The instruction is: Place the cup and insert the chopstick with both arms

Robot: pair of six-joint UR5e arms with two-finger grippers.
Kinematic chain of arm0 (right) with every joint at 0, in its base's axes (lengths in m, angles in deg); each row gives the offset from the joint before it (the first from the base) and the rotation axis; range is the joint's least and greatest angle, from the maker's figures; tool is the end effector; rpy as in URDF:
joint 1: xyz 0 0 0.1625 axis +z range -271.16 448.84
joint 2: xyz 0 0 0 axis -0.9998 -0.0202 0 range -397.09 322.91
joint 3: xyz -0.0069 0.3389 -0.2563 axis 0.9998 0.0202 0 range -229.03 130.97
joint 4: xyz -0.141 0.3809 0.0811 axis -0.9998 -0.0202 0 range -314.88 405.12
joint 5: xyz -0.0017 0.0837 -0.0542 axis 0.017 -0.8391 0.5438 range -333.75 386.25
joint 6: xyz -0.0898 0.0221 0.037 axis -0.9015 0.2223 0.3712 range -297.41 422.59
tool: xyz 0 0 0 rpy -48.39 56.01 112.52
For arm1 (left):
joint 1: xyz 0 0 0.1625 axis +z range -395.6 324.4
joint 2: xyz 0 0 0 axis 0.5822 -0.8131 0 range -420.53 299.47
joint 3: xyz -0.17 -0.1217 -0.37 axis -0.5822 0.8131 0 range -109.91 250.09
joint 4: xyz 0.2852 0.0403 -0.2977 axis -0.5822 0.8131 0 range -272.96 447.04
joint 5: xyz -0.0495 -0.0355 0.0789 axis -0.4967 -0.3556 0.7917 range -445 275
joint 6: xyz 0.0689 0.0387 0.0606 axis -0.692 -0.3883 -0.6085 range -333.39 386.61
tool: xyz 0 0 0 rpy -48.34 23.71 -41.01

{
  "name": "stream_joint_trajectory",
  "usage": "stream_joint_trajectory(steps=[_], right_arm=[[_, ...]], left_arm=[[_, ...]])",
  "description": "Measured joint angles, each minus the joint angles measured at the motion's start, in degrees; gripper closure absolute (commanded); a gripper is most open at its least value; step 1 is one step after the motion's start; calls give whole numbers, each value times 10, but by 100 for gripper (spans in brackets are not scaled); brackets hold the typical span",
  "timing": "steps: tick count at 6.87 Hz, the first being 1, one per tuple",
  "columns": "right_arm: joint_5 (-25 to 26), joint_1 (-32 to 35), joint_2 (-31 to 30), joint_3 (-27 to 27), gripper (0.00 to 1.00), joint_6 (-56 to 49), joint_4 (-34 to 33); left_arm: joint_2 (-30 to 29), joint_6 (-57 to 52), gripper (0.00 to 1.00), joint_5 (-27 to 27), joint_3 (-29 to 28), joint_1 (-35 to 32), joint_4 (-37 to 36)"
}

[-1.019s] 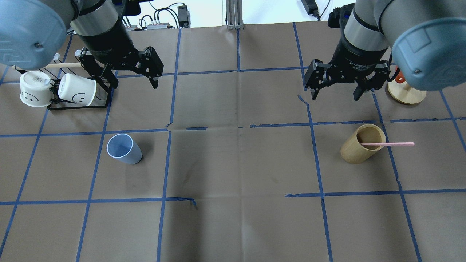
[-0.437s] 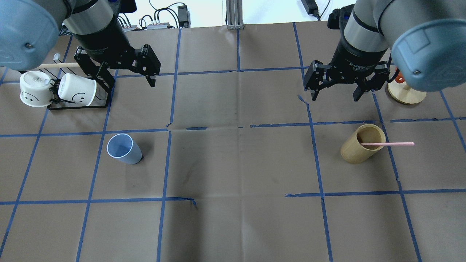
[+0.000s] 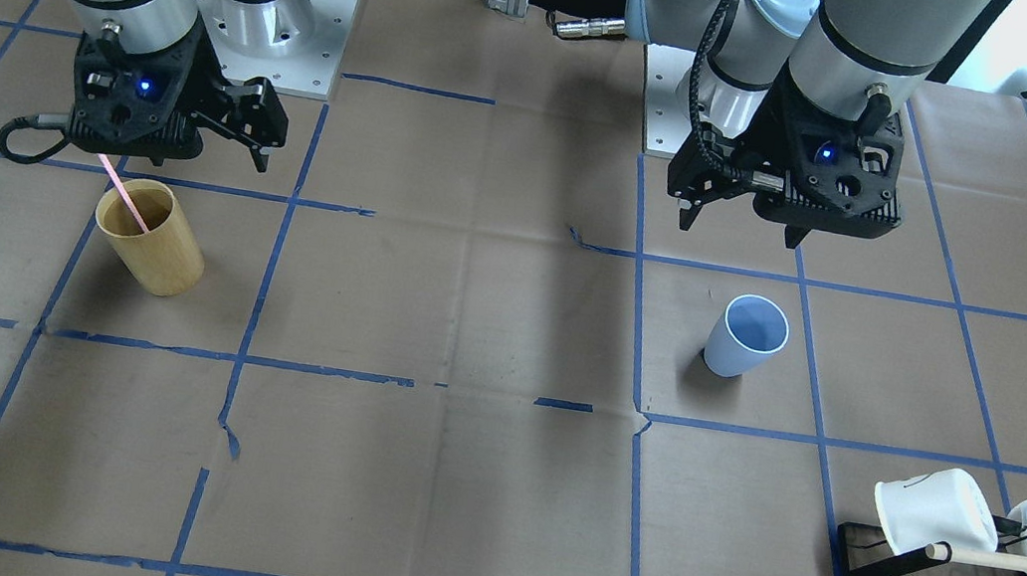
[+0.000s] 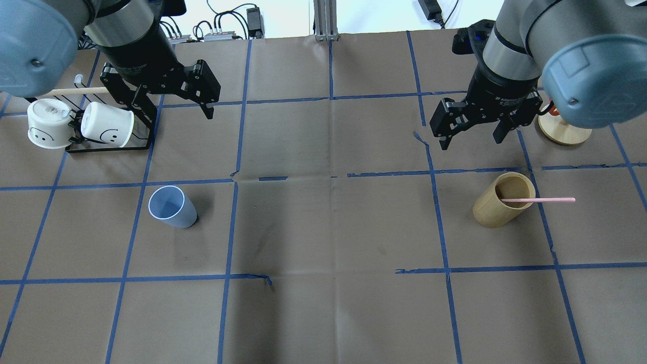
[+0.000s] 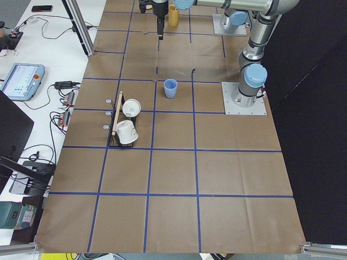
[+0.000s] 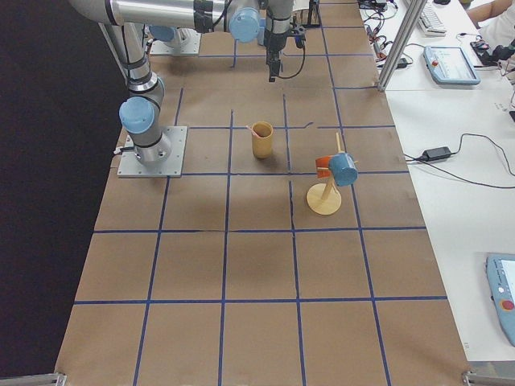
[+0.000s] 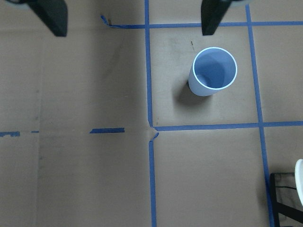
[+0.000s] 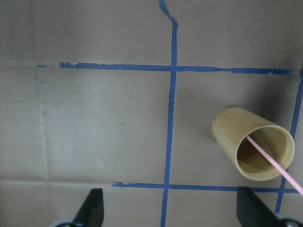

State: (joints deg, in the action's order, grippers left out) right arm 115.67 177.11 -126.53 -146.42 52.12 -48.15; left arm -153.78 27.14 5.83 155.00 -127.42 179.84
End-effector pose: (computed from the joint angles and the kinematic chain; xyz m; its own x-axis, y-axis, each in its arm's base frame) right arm 0.1197 -0.4876 0.4258 -0.9883 -0.1507 -0.0248 -0.1522 0.9852 0.0785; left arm -0.1480 -0.5096 0.4982 -0.9996 0.0226 -0.0148 0.0224 0.9996 0.0167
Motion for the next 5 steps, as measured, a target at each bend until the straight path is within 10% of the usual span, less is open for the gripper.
stream_joint_trajectory(steps=[5], right_arm=[[3,-159,-67,-137,0,-340,-74]], left_arm=[[28,-3,0,-1,27,28,15]])
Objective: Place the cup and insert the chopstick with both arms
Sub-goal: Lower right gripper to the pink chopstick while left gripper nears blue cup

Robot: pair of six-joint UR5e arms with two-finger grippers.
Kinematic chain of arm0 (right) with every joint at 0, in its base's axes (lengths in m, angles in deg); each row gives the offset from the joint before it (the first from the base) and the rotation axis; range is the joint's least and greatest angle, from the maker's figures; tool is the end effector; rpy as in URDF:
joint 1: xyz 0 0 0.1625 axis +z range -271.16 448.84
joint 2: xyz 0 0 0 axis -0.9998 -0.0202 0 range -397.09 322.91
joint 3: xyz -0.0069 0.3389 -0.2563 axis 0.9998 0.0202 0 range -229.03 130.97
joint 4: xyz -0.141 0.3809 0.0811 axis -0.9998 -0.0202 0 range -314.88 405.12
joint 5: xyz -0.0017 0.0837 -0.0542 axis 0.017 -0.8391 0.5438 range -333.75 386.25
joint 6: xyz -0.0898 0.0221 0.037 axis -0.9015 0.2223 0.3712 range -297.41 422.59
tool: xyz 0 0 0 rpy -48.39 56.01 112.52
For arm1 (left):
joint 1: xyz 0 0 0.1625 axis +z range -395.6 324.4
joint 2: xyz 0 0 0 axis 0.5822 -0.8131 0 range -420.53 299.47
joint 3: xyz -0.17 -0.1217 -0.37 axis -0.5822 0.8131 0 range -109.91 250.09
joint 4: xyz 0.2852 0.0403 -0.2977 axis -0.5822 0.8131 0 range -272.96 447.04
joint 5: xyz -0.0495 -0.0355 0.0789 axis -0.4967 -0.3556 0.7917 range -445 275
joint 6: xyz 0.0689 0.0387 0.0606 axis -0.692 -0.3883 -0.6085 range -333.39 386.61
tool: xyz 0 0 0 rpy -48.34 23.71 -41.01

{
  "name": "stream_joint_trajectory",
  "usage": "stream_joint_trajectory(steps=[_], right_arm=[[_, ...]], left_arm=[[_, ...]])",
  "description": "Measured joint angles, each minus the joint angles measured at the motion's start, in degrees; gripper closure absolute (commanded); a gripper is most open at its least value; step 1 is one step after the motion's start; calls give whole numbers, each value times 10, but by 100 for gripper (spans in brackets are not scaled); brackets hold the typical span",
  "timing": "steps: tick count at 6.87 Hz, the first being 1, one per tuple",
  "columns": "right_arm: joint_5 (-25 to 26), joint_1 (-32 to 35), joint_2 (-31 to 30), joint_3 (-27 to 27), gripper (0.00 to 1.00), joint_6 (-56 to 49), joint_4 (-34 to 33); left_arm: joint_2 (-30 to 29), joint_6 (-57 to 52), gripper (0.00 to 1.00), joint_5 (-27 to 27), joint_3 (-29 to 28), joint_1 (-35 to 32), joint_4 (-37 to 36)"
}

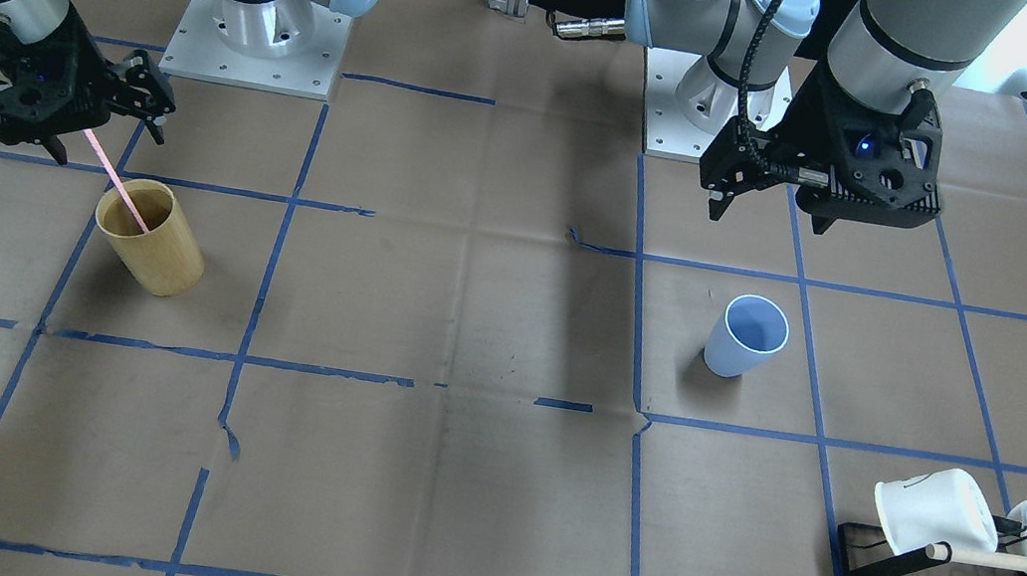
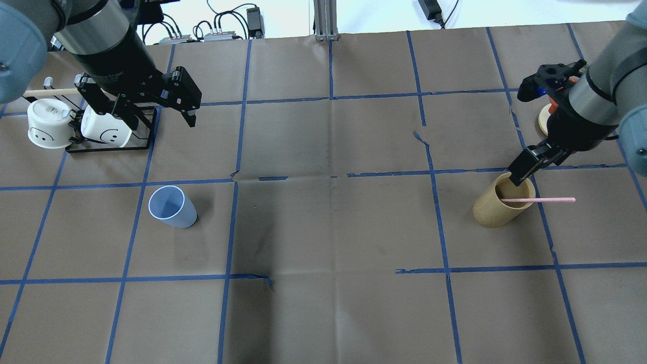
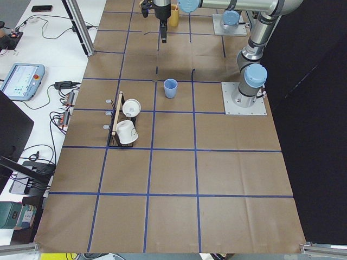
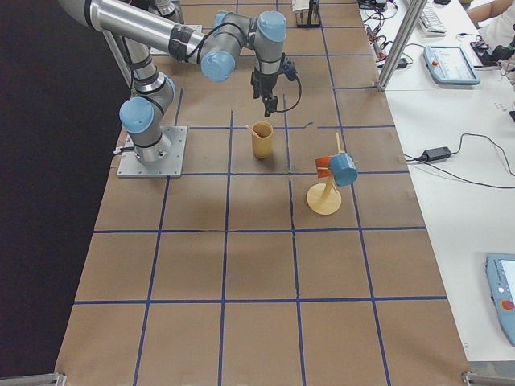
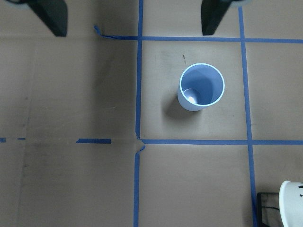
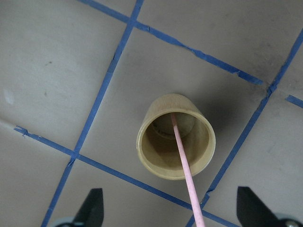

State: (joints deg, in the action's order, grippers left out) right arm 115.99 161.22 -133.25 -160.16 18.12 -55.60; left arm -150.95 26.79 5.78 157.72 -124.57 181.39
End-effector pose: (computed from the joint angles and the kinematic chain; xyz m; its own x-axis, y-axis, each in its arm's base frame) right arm -0.0012 -0.4458 0.3770 -0.8915 -0.4497 -0.0552 -0.4523 0.8905 0.0498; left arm -0.1230 -0.4928 0.4972 -0.9997 -0.0207 -0.0139 -0.0212 0.9989 0.0420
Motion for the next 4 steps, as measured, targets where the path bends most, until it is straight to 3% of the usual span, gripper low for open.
stream_joint_trajectory(steps=[4], right_arm=[[44,-52,-11,-86,0,-130,-35]], left_arm=[[18,-4,1,0,29,3,-11]])
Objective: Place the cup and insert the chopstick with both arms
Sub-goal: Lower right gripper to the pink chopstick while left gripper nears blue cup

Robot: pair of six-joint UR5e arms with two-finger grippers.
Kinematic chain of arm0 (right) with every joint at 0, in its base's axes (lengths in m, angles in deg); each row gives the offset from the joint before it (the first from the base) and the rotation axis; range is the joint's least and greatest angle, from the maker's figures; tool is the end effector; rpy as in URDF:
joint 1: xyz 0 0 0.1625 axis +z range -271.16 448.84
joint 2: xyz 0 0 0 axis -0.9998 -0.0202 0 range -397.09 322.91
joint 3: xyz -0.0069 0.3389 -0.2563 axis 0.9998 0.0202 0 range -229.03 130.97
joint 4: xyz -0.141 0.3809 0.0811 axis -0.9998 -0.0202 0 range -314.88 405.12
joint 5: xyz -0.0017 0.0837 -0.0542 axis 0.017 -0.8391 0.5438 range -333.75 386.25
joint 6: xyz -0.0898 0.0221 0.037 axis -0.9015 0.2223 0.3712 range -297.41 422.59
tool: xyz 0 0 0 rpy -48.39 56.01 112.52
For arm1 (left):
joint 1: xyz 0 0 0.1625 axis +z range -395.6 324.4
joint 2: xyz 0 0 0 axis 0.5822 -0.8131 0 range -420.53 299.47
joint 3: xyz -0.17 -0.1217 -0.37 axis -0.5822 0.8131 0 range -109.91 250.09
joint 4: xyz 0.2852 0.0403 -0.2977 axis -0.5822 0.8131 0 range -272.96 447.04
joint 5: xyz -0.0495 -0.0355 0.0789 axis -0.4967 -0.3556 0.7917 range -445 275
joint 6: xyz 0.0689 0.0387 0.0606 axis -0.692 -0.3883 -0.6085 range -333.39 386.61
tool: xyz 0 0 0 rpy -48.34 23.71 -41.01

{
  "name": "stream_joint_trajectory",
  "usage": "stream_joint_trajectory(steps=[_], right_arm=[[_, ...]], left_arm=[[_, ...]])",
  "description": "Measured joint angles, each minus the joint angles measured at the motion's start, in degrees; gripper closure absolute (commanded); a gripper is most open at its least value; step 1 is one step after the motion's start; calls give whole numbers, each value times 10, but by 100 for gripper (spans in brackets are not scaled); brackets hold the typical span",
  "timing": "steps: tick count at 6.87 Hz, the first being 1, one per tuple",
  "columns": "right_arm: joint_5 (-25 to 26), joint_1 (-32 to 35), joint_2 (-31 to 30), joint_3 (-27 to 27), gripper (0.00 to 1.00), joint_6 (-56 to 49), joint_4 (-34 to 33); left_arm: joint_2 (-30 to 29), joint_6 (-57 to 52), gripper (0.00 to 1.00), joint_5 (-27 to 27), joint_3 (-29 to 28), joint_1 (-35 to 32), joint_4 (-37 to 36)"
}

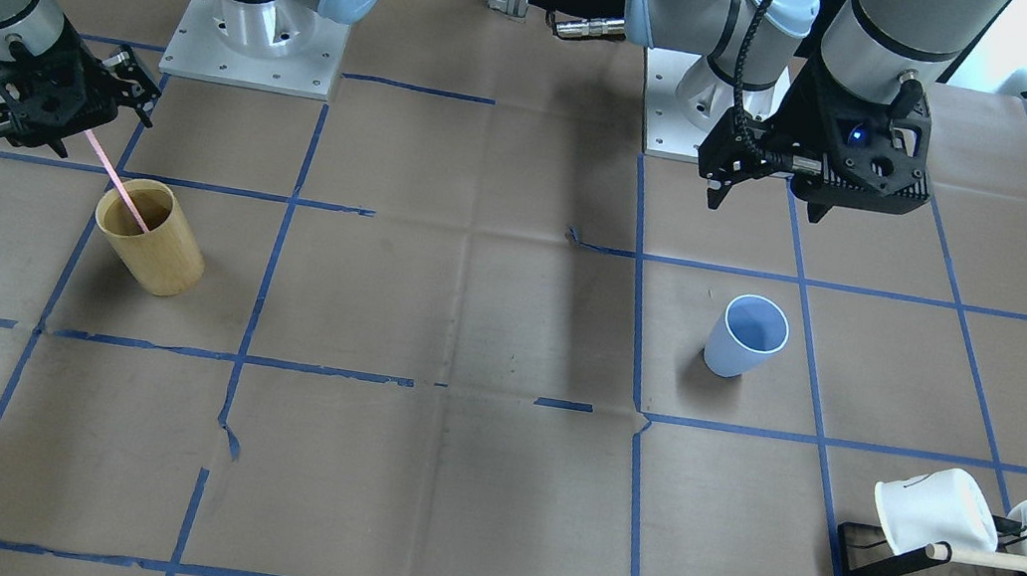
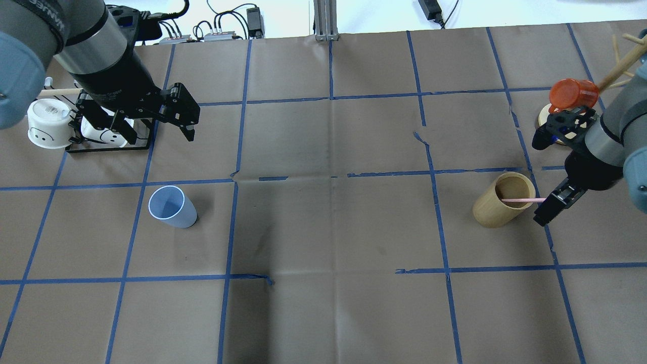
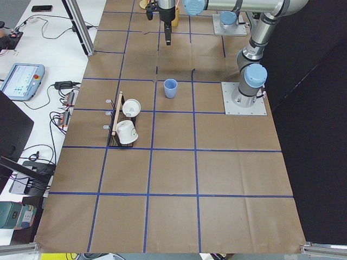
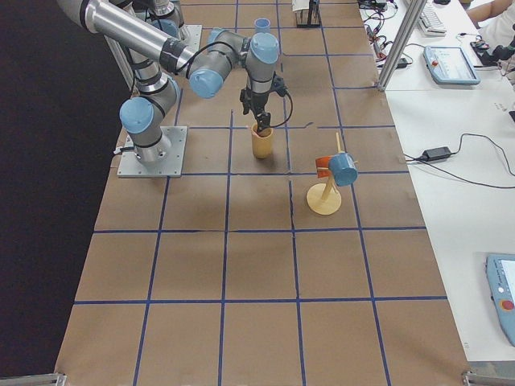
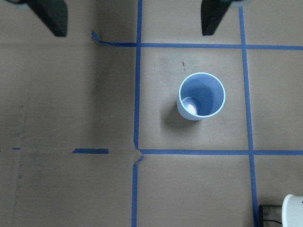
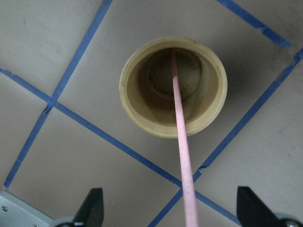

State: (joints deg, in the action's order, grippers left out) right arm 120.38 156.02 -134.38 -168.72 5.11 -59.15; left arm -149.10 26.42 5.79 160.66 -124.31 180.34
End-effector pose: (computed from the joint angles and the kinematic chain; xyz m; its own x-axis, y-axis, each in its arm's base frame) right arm -0.0363 -0.4114 0.3222 -0.8200 -0.5666 -0.0810 -0.5722 0.8087 0.1362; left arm -0.1211 -0.4797 0.4895 -0.9997 -0.0187 -0.0138 -0.0193 0.9989 0.0427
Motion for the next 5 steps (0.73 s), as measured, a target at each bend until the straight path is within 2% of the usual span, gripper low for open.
stream_joint_trajectory(steps=[1,2,5], right_arm=[[15,-5,-1,-21,0,-2,-26],[29,-6,-1,-32,0,0,-44],[33,-6,-6,-32,1,41,-55]], left_arm=[[0,-2,5,0,0,0,-3],[-2,-7,4,0,1,1,-5],[-21,-43,4,-5,32,5,-52]])
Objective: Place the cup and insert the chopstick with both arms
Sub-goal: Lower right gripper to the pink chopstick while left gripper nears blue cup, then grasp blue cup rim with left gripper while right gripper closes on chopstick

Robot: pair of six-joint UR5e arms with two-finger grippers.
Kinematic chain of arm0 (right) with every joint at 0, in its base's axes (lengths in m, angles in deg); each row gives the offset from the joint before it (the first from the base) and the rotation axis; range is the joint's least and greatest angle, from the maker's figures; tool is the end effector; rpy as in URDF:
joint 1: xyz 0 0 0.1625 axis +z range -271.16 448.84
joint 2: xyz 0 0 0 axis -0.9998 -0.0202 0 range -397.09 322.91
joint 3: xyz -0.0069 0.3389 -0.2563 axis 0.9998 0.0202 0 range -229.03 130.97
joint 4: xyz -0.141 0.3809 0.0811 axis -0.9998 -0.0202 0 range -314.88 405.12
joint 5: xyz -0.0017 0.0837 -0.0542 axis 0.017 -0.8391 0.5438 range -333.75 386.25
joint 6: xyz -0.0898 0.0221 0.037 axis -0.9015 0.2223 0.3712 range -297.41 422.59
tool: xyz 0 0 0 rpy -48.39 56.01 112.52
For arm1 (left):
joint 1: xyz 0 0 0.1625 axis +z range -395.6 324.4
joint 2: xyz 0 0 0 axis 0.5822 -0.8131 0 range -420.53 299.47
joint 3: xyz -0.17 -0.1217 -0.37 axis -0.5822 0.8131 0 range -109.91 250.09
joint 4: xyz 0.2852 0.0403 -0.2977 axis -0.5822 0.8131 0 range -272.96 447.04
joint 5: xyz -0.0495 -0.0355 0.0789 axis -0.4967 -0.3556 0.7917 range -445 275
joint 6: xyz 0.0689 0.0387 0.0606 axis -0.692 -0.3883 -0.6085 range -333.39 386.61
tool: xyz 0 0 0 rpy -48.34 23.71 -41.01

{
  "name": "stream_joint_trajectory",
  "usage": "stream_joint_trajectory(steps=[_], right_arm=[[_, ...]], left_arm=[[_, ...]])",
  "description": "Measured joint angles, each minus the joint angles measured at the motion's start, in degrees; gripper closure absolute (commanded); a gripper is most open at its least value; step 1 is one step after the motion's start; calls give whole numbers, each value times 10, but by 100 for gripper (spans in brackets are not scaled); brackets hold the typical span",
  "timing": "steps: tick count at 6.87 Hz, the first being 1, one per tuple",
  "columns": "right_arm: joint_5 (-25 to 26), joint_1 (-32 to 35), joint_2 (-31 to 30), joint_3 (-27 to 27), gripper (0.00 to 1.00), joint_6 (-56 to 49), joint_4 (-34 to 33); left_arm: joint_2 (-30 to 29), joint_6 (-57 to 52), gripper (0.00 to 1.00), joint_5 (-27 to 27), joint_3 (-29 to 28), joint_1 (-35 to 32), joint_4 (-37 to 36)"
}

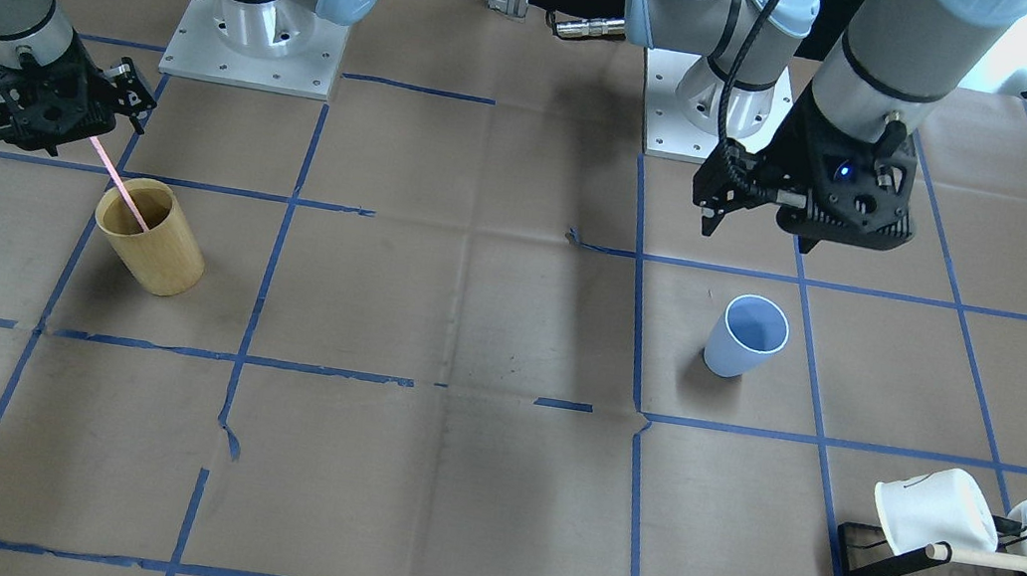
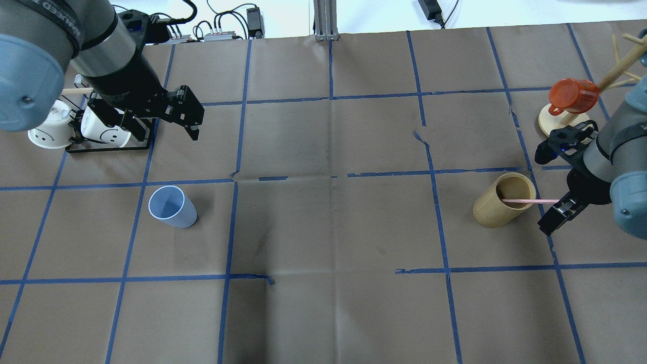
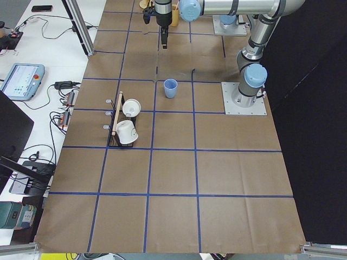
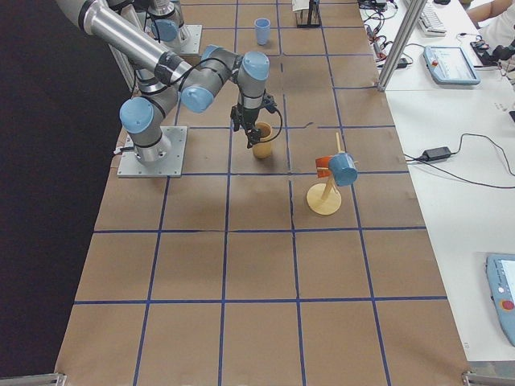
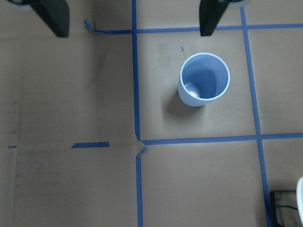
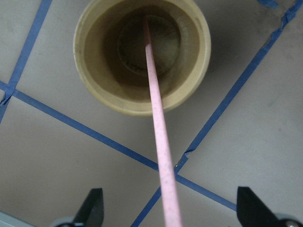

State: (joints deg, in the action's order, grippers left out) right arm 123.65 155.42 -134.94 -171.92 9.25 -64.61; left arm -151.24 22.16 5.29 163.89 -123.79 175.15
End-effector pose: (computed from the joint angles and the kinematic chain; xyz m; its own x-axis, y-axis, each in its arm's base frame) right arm -0.0434 -0.4034 0.3099 -0.8635 -0.5043 0.0022 -0.4976 0.8529 0.1582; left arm -0.1171 -0.4952 0.4526 -0.9989 0.0461 -0.0016 0.0460 0.9979 0.0461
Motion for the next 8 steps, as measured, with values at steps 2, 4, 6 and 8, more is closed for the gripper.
stream_joint_trajectory(steps=[2,4,6,8], right_arm=[[-7,3,-3,10,6,30,0],[-28,5,-4,15,10,48,0],[-38,6,0,22,26,60,0],[-36,6,4,21,38,64,6]], left_arm=[[-3,-39,3,3,77,34,-62],[-4,-90,3,5,123,93,-100],[-11,-136,3,5,156,137,-141],[-24,-149,3,4,198,154,-215]])
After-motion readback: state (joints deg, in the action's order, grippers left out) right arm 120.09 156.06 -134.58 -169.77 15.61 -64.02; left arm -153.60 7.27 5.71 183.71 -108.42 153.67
